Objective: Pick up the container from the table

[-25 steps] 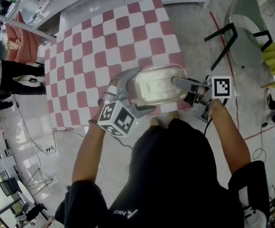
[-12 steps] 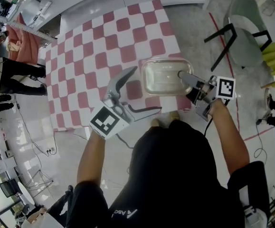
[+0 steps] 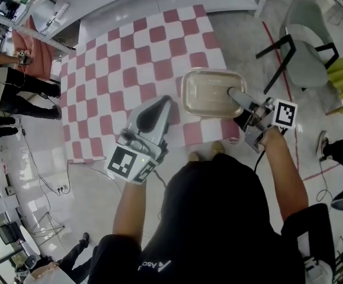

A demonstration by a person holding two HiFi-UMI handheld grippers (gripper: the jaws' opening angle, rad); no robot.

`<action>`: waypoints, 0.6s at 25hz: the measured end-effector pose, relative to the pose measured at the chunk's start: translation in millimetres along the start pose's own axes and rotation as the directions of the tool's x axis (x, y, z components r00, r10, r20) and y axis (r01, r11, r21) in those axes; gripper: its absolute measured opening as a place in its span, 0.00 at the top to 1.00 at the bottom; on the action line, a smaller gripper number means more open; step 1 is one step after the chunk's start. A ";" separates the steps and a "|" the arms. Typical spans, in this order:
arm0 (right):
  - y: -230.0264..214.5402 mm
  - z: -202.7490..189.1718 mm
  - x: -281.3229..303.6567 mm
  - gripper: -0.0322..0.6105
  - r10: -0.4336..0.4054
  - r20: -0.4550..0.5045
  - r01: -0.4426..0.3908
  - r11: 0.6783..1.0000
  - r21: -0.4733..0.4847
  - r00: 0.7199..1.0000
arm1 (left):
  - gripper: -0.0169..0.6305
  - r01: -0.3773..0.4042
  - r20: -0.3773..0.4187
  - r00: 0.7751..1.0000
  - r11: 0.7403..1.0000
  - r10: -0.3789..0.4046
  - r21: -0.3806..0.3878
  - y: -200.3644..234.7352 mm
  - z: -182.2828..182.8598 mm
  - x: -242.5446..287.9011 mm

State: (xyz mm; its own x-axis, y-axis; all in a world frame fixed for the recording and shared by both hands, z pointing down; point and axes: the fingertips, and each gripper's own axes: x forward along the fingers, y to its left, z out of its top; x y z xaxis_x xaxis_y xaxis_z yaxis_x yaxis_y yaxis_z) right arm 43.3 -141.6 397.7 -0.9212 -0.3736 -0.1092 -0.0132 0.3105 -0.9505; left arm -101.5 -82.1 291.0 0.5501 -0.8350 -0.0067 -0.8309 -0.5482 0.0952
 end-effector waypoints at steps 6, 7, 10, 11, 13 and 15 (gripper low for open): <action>9.6 -1.8 2.0 0.62 0.022 0.022 -0.021 1.000 -0.018 1.000 | 0.96 -0.054 0.044 0.998 0.998 0.052 0.037 -8.4 5.4 -14.3; 11.0 -2.1 2.4 0.62 0.023 0.023 -0.022 1.000 -0.020 0.999 | 0.96 -0.060 0.045 0.997 0.997 0.058 0.040 -10.6 4.5 -15.8; 14.6 -6.1 4.2 0.62 0.023 0.004 -0.023 0.999 -0.024 1.000 | 0.96 -0.072 0.048 0.996 0.997 0.070 0.036 -14.9 1.9 -19.6; 15.2 -8.2 5.0 0.62 0.021 -0.007 -0.021 0.999 -0.025 1.000 | 0.96 -0.075 0.051 0.996 0.997 0.073 0.033 -15.5 1.9 -20.7; 15.4 -12.7 6.9 0.62 0.016 -0.029 -0.017 1.000 -0.021 0.999 | 0.96 -0.082 0.058 0.995 0.996 0.081 0.025 -15.2 2.6 -23.2; 15.9 -16.9 9.7 0.62 0.017 -0.048 -0.018 1.000 -0.011 0.999 | 0.96 -0.091 0.060 0.994 0.996 0.090 0.017 -13.7 2.9 -26.4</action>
State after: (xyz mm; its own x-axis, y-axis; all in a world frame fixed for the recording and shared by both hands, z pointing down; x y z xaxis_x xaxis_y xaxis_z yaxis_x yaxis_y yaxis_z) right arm 27.6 -125.5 386.4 -0.9387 -0.3261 -0.1115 -0.0011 0.3264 -0.9452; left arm -104.9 -52.8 287.0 0.4675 -0.8821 -0.0582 -0.8787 -0.4708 0.0788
